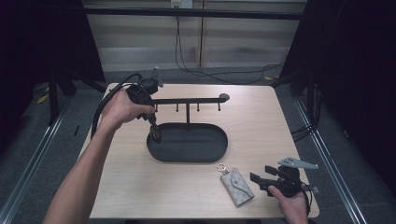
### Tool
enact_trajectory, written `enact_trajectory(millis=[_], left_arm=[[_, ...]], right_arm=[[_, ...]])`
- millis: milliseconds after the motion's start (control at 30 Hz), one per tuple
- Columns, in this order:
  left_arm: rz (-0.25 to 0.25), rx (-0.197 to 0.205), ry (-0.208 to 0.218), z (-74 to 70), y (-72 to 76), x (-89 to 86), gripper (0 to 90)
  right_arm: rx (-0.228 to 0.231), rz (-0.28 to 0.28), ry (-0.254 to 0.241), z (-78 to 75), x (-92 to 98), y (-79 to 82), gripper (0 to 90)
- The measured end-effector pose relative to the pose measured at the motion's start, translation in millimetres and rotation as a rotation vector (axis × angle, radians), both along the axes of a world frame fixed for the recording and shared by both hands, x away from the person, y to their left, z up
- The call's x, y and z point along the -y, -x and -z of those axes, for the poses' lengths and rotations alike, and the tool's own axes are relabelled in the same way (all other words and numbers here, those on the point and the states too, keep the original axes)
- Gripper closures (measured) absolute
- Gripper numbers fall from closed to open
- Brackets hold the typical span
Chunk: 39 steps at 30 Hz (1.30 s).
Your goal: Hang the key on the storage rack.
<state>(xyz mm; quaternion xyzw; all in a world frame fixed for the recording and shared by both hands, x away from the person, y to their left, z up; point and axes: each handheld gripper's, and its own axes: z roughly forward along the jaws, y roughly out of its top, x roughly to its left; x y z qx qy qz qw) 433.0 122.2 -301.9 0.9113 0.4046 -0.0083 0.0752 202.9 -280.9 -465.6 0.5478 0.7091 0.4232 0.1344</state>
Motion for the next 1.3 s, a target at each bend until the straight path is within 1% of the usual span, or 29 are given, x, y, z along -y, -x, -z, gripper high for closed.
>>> enact_trajectory(millis=[33, 67, 100, 167, 200, 233, 267, 333, 433, 500, 533, 567, 600, 667, 700, 733, 767, 800, 867, 900, 1000, 1033, 1067, 1100, 1133, 1167, 1233, 1300], left_arm=[[-0.004, 0.005, -0.012, 0.0, -1.1, 0.9, 70.8], [-0.004, 0.001, -0.013, 0.5, -2.1, 1.9, 70.8], [-0.002, -0.002, -0.023, 0.6, -3.4, 3.0, 70.8], [-0.014, 0.003, -0.014, 0.8, -5.5, 5.1, 70.8], [-0.010, 0.001, -0.021, 0.7, -6.5, 5.4, 70.8], [-0.007, -0.008, -0.017, 1.7, -7.8, 6.3, 70.8], [-0.015, -0.008, -0.018, 2.5, -8.4, 8.2, 70.8], [-0.003, -0.018, -0.026, 2.7, -11.7, 10.4, 70.8], [-0.018, -0.013, -0.027, 1.4, -14.7, 13.0, 70.8], [-0.026, -0.020, -0.038, 1.9, -16.9, 14.4, 70.8], [-0.027, -0.016, -0.042, 2.1, -17.9, 14.5, 70.8], [-0.045, -0.018, -0.038, 2.0, -18.2, 14.9, 70.8], [-0.043, -0.019, -0.036, 2.1, -19.9, 14.4, 70.7], [-0.055, -0.029, -0.026, 2.6, -21.8, 14.2, 70.7], [-0.069, -0.036, -0.027, 3.3, -22.0, 15.1, 70.7], [-0.071, -0.036, -0.026, 3.8, -23.4, 15.6, 70.6], [-0.096, -0.032, -0.028, 4.9, -23.6, 17.2, 70.6], [-0.087, -0.027, -0.043, 5.8, -25.1, 17.8, 70.6], [-0.099, -0.027, -0.042, 7.7, -26.4, 18.5, 70.6], [-0.110, -0.020, -0.032, 7.7, -26.3, 18.2, 70.5], [-0.103, -0.005, -0.025, 7.5, -25.5, 16.4, 69.8], [-0.112, -0.002, -0.015, 7.9, -25.0, 15.8, 66.4], [-0.113, -0.012, 0.002, 8.5, -25.0, 14.3, 62.1], [-0.111, -0.011, 0.003, 8.6, -25.1, 13.5, 55.1], [-0.121, -0.008, 0.014, 8.4, -24.9, 12.5, 55.1], [-0.127, 0.003, 0.035, 7.3, -25.2, 10.2, 52.1], [-0.120, -0.011, 0.066, 6.7, -25.4, 6.3, 45.1], [-0.114, -0.003, 0.073, 6.2, -23.7, 3.9, 41.3]], right_arm=[[0.001, -0.002, 0.000, 0.0, 0.0, 0.1, 23.6], [0.001, -0.002, 0.000, 0.0, 0.1, 0.1, 23.6], [0.002, -0.002, 0.001, -0.1, 0.2, 0.2, 23.6], [0.002, -0.004, -0.002, 0.0, 0.6, 0.3, 23.6], [0.002, -0.005, -0.002, 0.0, 0.7, 0.2, 23.6], [0.002, -0.005, -0.002, 0.0, 0.7, 0.2, 23.6], [0.002, -0.005, -0.001, 0.1, 0.7, 0.2, 23.6], [0.002, -0.004, -0.001, -0.1, 0.2, 0.5, 23.7], [0.005, -0.006, 0.000, -0.1, 0.5, 0.7, 23.6], [0.004, -0.006, -0.002, -0.1, 0.6, 0.7, 23.6], [0.004, -0.006, -0.002, -0.1, 0.7, 0.6, 23.6], [0.004, -0.006, -0.002, -0.1, 0.7, 0.6, 23.6], [0.002, -0.007, -0.002, -0.1, 0.6, 0.6, 23.6], [0.005, -0.009, -0.001, -0.1, 0.4, 0.7, 23.6], [0.005, -0.009, -0.001, -0.1, 0.4, 0.7, 23.6], [0.005, -0.010, -0.001, -0.2, 0.3, 0.7, 23.6], [0.004, -0.009, -0.002, -0.1, 0.3, 0.8, 23.6], [0.004, -0.009, -0.001, -0.2, 0.2, 0.9, 23.6], [0.005, -0.010, -0.002, -0.2, 0.5, 0.8, 23.7], [0.005, -0.010, -0.003, -0.3, 0.5, 0.9, 23.6], [0.003, -0.010, -0.002, -0.2, 0.5, 0.6, 23.6], [0.004, -0.011, -0.001, -0.1, 0.3, 0.4, 23.6], [0.004, -0.013, -0.001, 0.0, 0.0, 0.2, 23.6], [0.004, -0.013, 0.001, 0.1, -0.8, -0.5, 23.6], [0.004, -0.013, 0.001, 0.1, -0.8, -0.5, 23.6], [0.001, -0.010, 0.003, 0.1, -1.1, -1.0, 23.6], [0.001, -0.012, 0.001, 0.4, -1.9, -2.8, 23.6], [0.000, -0.014, 0.004, 0.8, -2.6, -3.4, 23.6]])
